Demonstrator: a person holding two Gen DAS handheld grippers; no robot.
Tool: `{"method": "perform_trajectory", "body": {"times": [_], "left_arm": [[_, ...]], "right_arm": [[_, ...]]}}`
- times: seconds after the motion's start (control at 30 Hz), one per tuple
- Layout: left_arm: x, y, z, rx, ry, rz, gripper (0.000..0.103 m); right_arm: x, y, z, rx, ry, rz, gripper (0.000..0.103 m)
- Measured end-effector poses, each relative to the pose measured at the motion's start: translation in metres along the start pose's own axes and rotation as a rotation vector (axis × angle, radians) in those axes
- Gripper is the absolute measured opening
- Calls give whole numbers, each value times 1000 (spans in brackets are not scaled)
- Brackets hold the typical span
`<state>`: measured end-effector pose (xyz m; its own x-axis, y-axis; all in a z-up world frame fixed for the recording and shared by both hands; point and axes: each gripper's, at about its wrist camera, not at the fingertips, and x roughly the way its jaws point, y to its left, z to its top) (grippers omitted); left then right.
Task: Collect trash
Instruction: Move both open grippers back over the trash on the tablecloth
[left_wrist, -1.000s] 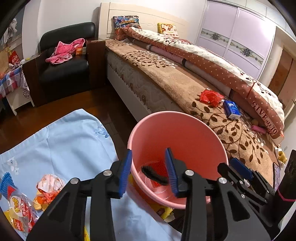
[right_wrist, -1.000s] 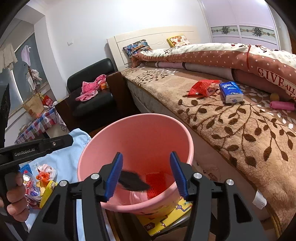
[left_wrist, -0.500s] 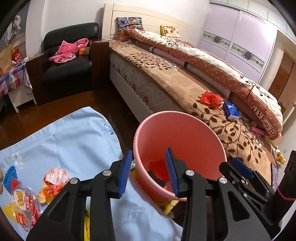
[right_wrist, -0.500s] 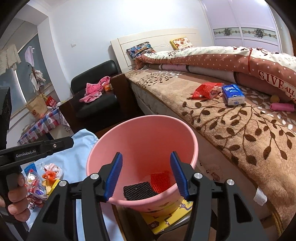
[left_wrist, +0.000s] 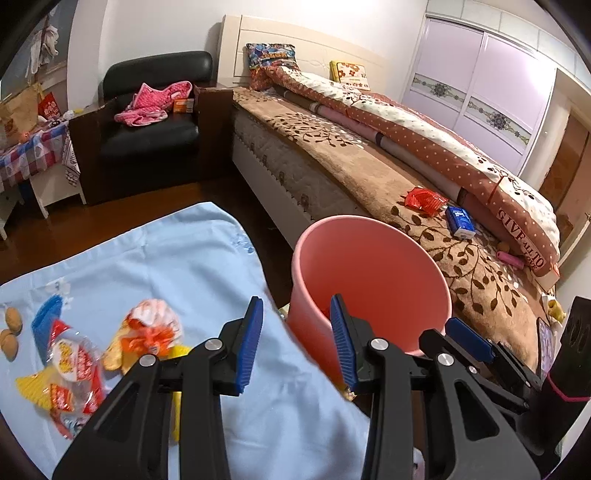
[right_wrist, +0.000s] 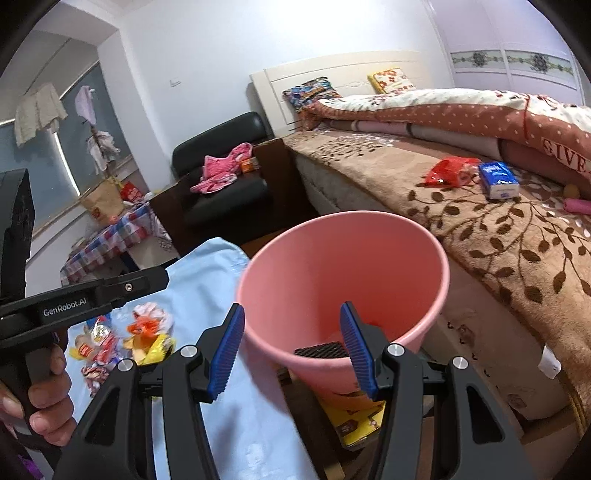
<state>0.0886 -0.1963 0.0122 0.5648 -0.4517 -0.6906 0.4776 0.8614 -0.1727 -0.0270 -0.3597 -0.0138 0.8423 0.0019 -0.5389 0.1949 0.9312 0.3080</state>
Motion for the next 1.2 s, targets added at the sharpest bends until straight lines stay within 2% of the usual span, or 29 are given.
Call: {"method": "perform_trajectory", "body": {"times": [0.6,1.03,1.2], "left_arm": [[-53,36,-30,-14,-70,49,38],[-84,67,-55,-16,-104,111,38],[-97,78,-69,-16,-109,157,38]], "right_arm": [[-16,46,-25,-69,10,97,53],[-23,65,-35,-110,18,125,53],[-23,68,-40,-116,26,132,53]]}}
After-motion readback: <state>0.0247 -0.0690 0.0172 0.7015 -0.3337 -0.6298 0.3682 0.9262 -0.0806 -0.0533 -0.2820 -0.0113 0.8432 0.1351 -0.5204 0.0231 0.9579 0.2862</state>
